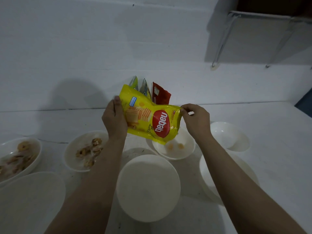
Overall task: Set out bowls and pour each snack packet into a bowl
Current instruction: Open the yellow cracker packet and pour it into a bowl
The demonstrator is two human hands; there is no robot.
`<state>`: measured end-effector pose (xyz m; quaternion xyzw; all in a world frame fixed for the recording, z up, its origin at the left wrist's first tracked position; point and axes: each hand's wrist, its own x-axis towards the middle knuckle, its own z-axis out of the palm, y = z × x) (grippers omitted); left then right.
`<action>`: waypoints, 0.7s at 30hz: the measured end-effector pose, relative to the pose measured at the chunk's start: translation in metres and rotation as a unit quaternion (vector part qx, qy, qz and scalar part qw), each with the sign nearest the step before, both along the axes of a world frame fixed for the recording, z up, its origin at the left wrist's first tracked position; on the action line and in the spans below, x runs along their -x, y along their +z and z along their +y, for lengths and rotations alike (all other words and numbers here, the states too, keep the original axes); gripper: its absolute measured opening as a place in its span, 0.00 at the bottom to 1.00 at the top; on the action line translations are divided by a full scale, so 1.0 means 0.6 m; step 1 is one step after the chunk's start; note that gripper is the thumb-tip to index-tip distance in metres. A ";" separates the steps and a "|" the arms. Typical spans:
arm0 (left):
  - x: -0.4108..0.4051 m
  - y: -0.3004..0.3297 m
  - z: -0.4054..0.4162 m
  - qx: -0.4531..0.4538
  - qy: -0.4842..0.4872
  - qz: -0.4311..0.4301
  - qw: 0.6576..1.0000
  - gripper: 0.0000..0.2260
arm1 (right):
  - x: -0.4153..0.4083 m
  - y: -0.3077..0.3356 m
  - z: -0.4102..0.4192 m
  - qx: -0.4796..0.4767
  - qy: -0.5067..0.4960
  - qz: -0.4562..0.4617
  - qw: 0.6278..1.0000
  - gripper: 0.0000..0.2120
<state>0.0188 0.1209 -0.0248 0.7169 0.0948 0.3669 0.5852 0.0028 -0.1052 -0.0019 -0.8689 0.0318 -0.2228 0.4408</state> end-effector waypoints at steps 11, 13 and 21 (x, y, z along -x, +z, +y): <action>-0.001 0.007 0.003 -0.007 -0.011 -0.009 1.000 0.19 | 0.010 -0.011 0.000 0.054 0.002 -0.011 0.998 0.07; 0.000 0.014 0.003 -0.015 -0.009 -0.020 1.000 0.19 | 0.014 -0.016 0.002 0.064 -0.005 -0.009 0.998 0.07; 0.006 0.023 -0.001 -0.030 -0.023 -0.042 0.998 0.19 | 0.015 -0.020 -0.001 0.040 -0.014 -0.007 0.999 0.07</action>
